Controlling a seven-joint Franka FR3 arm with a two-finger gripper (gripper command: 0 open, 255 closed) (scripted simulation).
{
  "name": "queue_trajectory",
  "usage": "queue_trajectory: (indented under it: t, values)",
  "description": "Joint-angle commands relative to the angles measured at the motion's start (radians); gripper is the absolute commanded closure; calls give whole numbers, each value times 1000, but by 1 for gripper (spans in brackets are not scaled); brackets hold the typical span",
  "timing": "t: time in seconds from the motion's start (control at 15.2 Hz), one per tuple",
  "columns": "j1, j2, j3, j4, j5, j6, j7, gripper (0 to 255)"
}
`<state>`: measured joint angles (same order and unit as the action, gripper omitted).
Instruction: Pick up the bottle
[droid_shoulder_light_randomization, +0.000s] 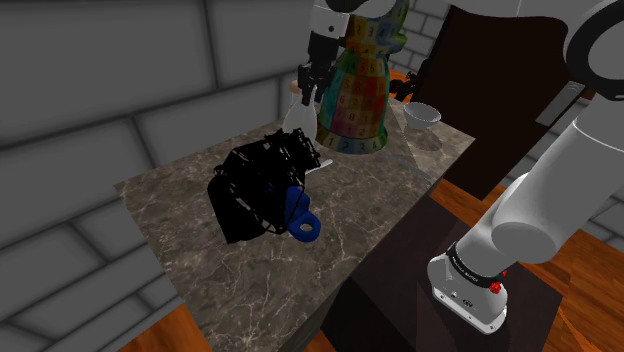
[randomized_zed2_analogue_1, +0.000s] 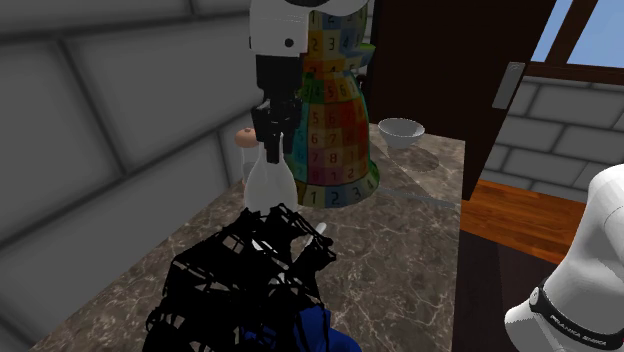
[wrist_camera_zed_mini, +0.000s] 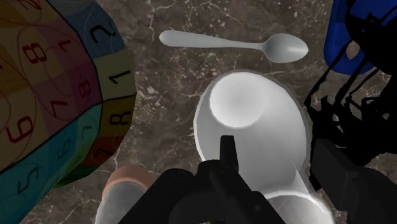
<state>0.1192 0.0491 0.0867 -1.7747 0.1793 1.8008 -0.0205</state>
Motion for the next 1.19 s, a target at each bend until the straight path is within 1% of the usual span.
queue_trajectory:
  t: [0.0, 0.46, 1.12]
  values:
    - [0, 0, 0, -1, 0, 1, 0, 255]
    - [-1, 1, -1, -1, 0, 2, -2, 255]
    - [-2, 5, -2, 138, -4, -131, 19, 255]
